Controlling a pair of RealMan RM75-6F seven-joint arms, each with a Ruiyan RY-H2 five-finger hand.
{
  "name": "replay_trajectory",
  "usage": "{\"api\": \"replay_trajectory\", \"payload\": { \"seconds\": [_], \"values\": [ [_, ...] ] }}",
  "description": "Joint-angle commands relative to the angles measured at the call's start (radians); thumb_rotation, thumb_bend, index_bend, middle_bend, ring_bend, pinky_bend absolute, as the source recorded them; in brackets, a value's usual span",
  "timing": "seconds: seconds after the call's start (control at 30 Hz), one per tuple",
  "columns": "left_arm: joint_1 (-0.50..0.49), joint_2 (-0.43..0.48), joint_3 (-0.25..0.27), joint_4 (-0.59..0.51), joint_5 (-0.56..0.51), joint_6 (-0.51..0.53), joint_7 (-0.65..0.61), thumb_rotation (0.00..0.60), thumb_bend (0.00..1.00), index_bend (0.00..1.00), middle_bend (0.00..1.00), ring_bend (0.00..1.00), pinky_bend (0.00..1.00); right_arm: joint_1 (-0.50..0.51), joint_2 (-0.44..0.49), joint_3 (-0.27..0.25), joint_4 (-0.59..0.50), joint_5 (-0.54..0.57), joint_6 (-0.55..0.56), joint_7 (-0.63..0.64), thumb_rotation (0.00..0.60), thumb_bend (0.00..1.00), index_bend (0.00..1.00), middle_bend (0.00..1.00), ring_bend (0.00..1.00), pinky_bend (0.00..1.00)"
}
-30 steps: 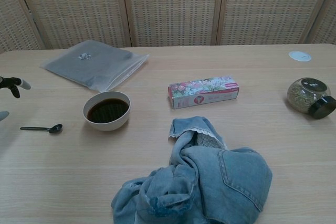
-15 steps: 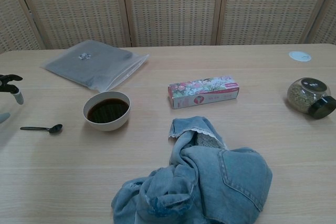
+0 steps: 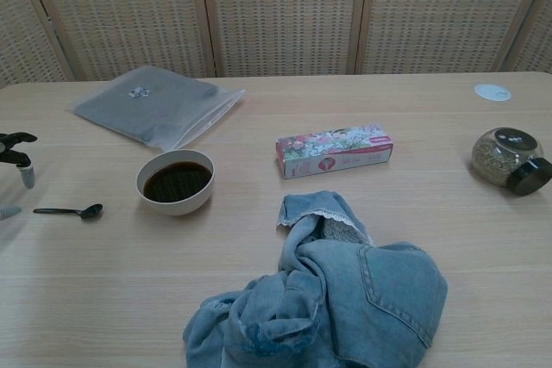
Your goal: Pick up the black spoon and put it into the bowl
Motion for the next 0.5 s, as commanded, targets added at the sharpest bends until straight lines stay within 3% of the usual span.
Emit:
{"api": "replay_trajectory", "payload": {
  "seconds": [0.03, 0.5],
  "values": [
    [0.002, -0.016, -0.013, 0.025, 0.004, -0.011, -0.013, 0.600, 0.31, 0.44, 0.03, 0.00, 0.00, 0.000, 0.000, 0.000, 0.000, 0.001, 0.000, 0.000, 0.600, 0.21, 0.17, 0.14, 0.00, 0.00],
    [-0.008, -0.064, -0.035, 0.088, 0.040, -0.048, -0.026, 0.600, 0.31, 0.48, 0.03, 0.00, 0.00, -0.003, 0.001, 0.002, 0.004, 0.007, 0.000, 0.002, 0.600, 0.21, 0.17, 0.14, 0.00, 0.00]
  ]
}}
